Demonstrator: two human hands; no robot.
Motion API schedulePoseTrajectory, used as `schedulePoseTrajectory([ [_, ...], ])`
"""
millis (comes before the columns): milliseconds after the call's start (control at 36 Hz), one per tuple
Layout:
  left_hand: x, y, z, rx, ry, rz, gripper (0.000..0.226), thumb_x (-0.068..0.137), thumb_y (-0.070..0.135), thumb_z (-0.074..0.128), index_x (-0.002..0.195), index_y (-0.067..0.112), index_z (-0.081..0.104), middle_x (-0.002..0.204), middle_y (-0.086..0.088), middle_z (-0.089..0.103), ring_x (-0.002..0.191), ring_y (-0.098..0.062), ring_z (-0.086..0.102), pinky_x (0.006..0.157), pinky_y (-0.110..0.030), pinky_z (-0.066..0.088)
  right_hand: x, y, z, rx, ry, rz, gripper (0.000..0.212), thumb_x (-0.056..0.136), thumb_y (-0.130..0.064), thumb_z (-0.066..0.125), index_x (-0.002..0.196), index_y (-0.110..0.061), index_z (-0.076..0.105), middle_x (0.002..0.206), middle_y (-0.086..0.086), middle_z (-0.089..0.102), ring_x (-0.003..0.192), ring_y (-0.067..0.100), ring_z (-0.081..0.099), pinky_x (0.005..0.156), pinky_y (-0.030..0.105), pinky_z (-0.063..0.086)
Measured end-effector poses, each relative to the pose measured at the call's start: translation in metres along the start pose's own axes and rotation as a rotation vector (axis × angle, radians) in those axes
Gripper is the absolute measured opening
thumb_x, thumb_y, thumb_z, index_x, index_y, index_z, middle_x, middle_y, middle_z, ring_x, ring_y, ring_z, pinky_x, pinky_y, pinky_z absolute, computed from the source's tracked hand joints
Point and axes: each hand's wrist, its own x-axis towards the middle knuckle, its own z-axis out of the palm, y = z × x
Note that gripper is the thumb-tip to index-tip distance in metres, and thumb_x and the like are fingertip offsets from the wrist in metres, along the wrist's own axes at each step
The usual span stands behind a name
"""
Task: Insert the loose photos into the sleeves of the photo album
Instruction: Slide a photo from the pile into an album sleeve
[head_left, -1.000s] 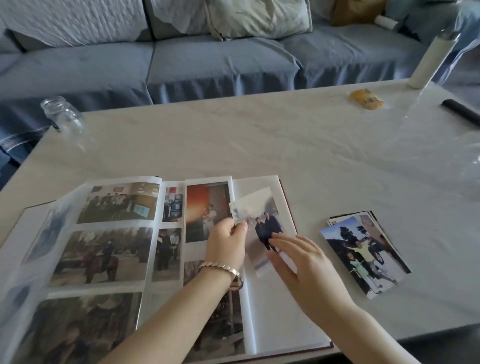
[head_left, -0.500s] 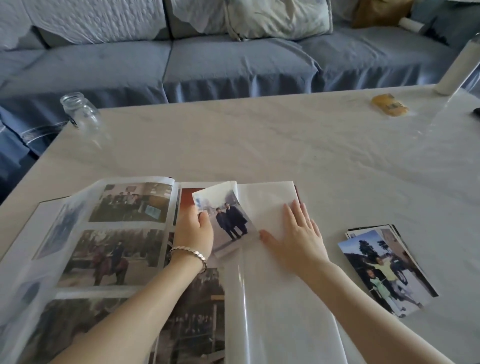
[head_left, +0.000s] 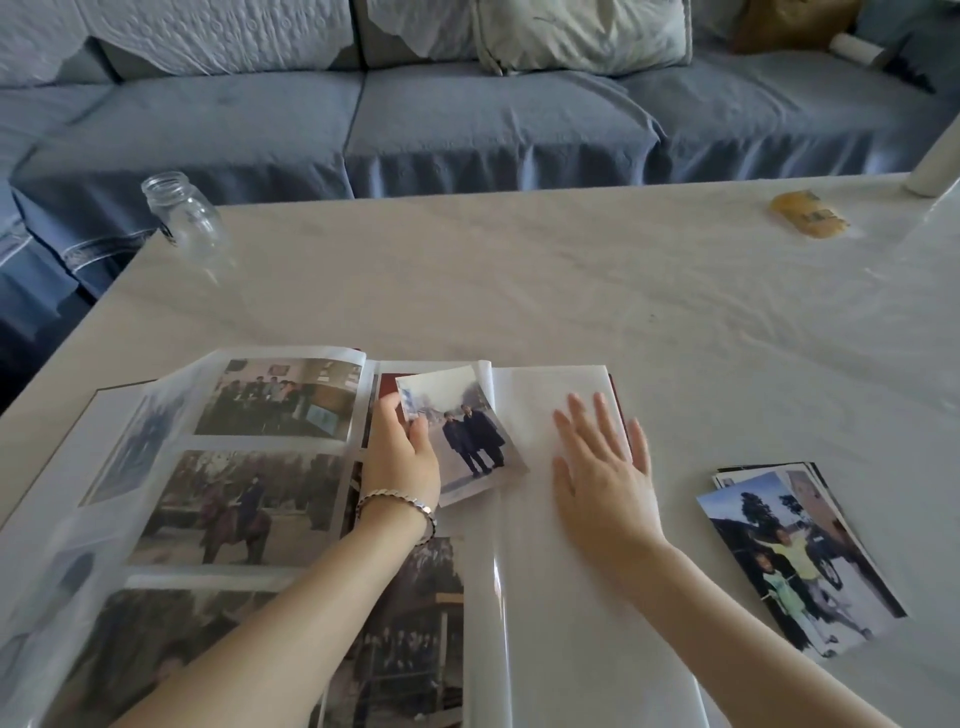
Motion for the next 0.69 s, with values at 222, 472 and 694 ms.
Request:
schedulePoseTrajectory([
  [222, 0.000, -0.003, -0.003, 0.010, -0.037, -0.002, 0.032, 0.099, 0.012, 0.042, 0.130, 0.005, 0.042, 0.121, -0.010, 0.056, 0.088, -0.011, 0.045, 0.069, -0.017, 0.033, 0.005, 0.008, -0.006, -0.164, -0.187, -0.324, 0.051, 0.095, -0.044, 0.027, 0.133, -0.020, 0.052, 0.139, -0.003, 0.050, 0.132, 0.021, 0.040, 0.109, 0.037, 0.011],
  [472, 0.006, -0.004, -0.004, 0.096, -0.086, 0.038, 0.025, 0.099, 0.015, 0.040, 0.122, 0.006, 0.044, 0.095, -0.002, 0.052, 0.071, -0.011, 0.046, 0.049, -0.010, 0.029, 0.000, 0.010, -0.005, -0.167, -0.112, -0.198, 0.073, 0.092, -0.061, 0.008, 0.135, -0.019, 0.050, 0.140, -0.008, 0.048, 0.136, 0.018, 0.034, 0.110, 0.033, 0.008],
  [694, 0.007, -0.003, -0.004, 0.105, -0.105, 0.030, 0.029, 0.099, 0.015, 0.039, 0.127, 0.007, 0.042, 0.099, -0.001, 0.053, 0.080, -0.015, 0.048, 0.064, -0.022, 0.035, 0.024, 0.024, -0.020, -0.192, -0.148, -0.421, 0.053, 0.090, -0.055, 0.031, 0.117, -0.025, 0.064, 0.109, 0.002, 0.064, 0.107, 0.026, 0.062, 0.093, 0.042, 0.046],
])
